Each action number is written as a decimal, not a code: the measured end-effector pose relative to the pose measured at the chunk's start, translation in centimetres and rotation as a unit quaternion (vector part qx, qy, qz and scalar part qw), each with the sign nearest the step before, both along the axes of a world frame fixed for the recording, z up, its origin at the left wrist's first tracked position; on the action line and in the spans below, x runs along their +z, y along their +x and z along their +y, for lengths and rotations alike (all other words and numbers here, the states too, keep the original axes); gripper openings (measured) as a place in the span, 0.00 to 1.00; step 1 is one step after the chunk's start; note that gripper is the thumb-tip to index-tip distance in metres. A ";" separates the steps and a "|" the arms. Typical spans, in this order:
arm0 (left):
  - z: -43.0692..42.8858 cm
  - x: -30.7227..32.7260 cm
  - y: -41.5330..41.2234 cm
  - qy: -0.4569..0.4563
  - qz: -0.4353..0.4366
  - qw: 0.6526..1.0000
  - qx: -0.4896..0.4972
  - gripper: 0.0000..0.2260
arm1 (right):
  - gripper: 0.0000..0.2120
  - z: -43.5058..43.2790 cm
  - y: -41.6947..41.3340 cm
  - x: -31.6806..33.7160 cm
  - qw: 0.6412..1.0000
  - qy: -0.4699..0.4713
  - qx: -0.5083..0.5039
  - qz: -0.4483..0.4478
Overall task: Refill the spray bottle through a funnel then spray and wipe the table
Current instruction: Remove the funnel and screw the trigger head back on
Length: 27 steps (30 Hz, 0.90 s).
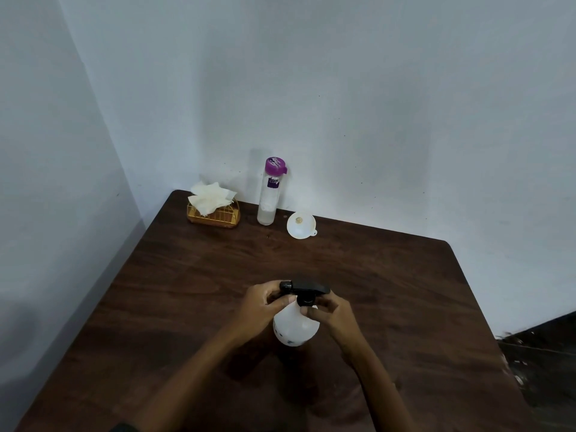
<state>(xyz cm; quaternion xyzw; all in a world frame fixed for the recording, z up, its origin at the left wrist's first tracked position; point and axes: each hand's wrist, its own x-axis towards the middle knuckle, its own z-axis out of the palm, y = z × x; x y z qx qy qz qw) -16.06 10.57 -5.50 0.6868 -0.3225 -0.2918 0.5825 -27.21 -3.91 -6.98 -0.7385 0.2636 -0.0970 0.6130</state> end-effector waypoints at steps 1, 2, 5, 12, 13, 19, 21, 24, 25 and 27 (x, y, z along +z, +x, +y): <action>0.0 0.0 0.0 0.000 -0.001 1.000 -0.001 0.11 | 0.15 0.0 -0.1 0.0 1.000 0.001 -0.004 -0.004; 0.0 -0.1 0.0 -0.001 -0.001 1.000 -0.002 0.11 | 0.15 -0.1 0.0 0.1 1.000 0.000 -0.005 -0.008; 0.0 -0.1 0.0 -0.001 0.000 1.000 -0.001 0.11 | 0.16 -0.2 0.4 0.3 1.000 -0.007 0.005 -0.012; 0.0 -0.3 0.1 0.016 -0.004 1.000 0.004 0.11 | 0.16 0.4 1.1 -0.1 1.000 -0.019 0.002 -0.008; 0.0 -0.2 0.1 0.014 -0.003 1.000 0.004 0.11 | 0.18 0.4 1.0 -0.2 1.000 -0.014 -0.001 -0.010; 0.1 0.0 0.0 0.006 0.003 1.000 0.000 0.12 | 0.20 0.1 -0.1 -0.3 0.999 0.016 -0.009 -0.032; 0.1 0.1 0.0 0.007 0.001 1.000 -0.002 0.13 | 0.18 -0.1 -0.2 -0.3 0.999 0.014 -0.011 -0.036; 0.1 0.2 0.0 0.007 0.002 1.000 -0.004 0.12 | 0.16 -0.3 0.1 0.1 1.000 0.008 -0.002 -0.024; 0.1 0.2 0.0 0.006 0.003 1.000 -0.004 0.12 | 0.15 -0.4 0.3 0.3 1.000 0.001 0.000 -0.020; 0.0 0.3 0.0 0.005 0.002 1.000 -0.004 0.13 | 0.13 -0.4 0.7 0.4 1.000 -0.020 0.006 -0.020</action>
